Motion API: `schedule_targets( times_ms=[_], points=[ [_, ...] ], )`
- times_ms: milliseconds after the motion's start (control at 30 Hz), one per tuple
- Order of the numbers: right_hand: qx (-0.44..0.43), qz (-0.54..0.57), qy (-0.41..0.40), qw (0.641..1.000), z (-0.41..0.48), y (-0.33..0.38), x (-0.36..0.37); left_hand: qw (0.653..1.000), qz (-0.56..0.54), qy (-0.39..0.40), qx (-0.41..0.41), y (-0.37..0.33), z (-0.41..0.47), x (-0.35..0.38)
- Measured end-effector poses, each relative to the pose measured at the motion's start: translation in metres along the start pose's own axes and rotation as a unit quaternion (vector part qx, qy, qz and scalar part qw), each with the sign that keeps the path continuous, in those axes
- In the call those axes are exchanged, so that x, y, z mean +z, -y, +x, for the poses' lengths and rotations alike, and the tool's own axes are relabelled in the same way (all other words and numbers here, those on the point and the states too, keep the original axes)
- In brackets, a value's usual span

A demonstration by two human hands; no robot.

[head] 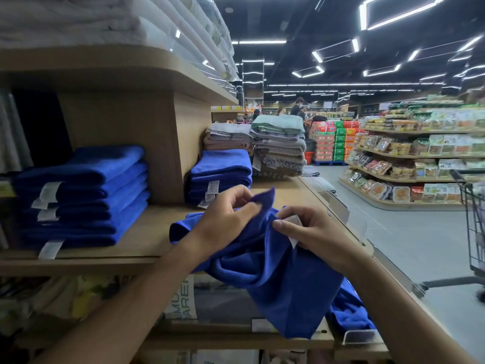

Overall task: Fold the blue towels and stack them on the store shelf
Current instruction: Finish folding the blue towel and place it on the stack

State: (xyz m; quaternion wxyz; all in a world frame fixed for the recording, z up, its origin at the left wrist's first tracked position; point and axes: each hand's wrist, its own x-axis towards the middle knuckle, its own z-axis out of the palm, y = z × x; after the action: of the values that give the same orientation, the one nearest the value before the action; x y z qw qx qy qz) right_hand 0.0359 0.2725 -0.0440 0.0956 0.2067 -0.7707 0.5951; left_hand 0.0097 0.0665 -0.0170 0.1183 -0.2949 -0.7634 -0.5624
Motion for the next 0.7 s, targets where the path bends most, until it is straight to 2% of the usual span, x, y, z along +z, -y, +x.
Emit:
schedule_targets(
  times_ms=[67,133,300,467,567,700],
  points=[
    [-0.001,0.012,-0.003,1.000,-0.001,-0.001,-0.001,0.997,-0.040,-0.055,-0.038,0.003,0.005,0.004],
    [-0.020,0.038,-0.009,0.999,-0.002,0.000,-0.001,0.996,-0.039,-0.068,-0.052,0.008,0.007,0.010],
    [-0.103,0.080,-0.091,0.987,-0.001,-0.003,-0.002,0.999,-0.024,-0.020,-0.004,0.018,0.002,0.023],
    [-0.090,0.041,-0.095,0.991,0.000,-0.003,0.001,0.994,-0.076,0.070,0.023,0.016,-0.003,0.028],
    [-0.088,0.003,-0.128,0.988,0.000,-0.007,0.000,0.991,-0.104,0.074,0.026,0.016,-0.004,0.027],
    [-0.102,0.022,-0.146,0.984,-0.001,-0.008,0.000,0.986,-0.128,0.099,0.039,0.016,-0.007,0.025]
  ],
)
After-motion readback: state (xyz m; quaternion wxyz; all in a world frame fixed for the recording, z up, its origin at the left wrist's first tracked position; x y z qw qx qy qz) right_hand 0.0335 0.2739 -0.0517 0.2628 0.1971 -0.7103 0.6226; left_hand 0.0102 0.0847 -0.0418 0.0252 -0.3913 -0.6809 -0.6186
